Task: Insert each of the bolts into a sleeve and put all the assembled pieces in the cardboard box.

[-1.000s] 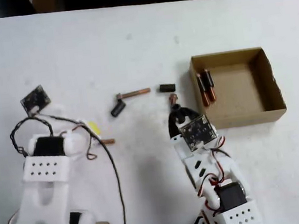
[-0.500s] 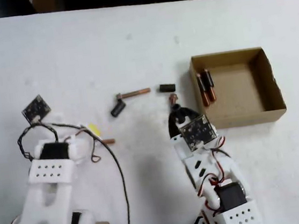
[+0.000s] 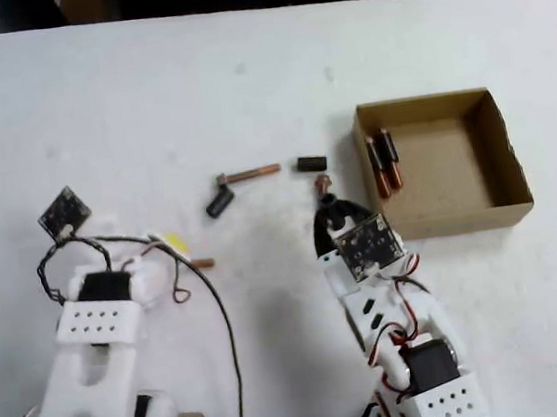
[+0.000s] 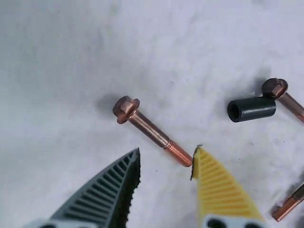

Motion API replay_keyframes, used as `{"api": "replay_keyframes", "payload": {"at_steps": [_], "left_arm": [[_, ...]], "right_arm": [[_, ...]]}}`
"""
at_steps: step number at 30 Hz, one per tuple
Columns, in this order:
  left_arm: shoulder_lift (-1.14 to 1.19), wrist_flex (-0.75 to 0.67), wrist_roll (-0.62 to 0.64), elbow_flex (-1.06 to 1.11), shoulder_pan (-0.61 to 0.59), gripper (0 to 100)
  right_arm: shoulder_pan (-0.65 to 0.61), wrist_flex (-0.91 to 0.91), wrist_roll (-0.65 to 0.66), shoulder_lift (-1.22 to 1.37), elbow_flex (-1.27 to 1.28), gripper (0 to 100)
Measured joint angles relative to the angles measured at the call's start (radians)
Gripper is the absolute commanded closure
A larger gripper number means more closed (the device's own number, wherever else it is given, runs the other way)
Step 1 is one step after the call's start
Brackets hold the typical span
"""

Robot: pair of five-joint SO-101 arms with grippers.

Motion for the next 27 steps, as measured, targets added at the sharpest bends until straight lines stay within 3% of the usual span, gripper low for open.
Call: {"api": "replay_keyframes", "payload": {"at_steps": [9,14,19,27], "left_arm": [[0.000,0.003,0.000,-0.025,0.000,80],[0.012,0.132,0.000,-0.123,0.000,80],[0.138,0.216,0.000,-0.250,0.002,80],[0.405,0.153,0.018,-0.307,0.002,80]], "right_arm": [[0.000,0.000,0.000,0.000,0.000,98.2],[0.000,0.000,0.000,0.000,0.000,98.2],[0.000,0.000,0.000,0.000,0.000,98.2],[0.000,0.000,0.000,0.000,0.000,98.2]]}}
